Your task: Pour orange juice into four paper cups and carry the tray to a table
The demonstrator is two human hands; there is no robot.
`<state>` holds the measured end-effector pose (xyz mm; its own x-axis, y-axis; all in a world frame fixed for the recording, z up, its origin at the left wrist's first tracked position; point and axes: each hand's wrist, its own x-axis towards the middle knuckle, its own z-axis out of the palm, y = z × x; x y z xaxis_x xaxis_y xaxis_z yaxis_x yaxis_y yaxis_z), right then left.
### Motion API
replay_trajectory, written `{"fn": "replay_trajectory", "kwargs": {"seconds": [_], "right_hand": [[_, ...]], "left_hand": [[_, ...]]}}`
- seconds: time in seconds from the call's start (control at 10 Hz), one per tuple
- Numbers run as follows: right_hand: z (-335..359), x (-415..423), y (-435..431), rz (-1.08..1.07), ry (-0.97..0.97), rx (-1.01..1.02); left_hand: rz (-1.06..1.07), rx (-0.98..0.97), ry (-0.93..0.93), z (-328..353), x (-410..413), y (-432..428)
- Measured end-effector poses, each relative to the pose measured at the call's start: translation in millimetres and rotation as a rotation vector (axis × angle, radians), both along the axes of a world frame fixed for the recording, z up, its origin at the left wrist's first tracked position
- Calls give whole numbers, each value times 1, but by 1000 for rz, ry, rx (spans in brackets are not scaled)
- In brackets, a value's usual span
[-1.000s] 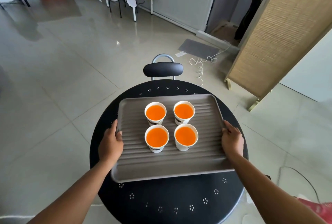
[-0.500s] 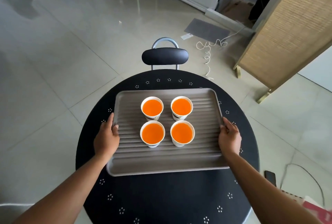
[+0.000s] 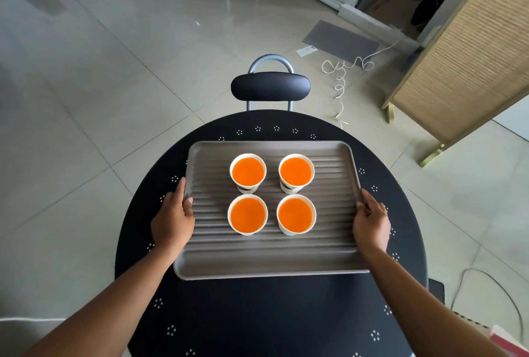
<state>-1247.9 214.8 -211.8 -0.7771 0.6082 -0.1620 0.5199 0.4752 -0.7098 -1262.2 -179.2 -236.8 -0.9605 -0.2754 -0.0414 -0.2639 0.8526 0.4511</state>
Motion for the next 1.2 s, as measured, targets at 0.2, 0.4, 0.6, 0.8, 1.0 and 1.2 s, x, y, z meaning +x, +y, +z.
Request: {"fn": "replay_trajectory", "kwargs": {"seconds": [0.2,0.4,0.6,0.8,1.0,1.2], "right_hand": [[-3,0,2,70,-75,143],[-7,6,4,119,-108,217],[-10,13,4,127,-125,228],[-10,21,6,188,-175,247],[0,29,7,234,-258,194],[24,57,5,241,-298,283]], "left_hand": [[-30,-84,10,-4,1,-1],[-34,-105,9,-3,7,-1],[-39,-95,14,-3,15,-2],[-41,-103,-11,0,22,-1],[-2,22,-116,6,28,-3],[-64,-39,-45,30,67,5]]}}
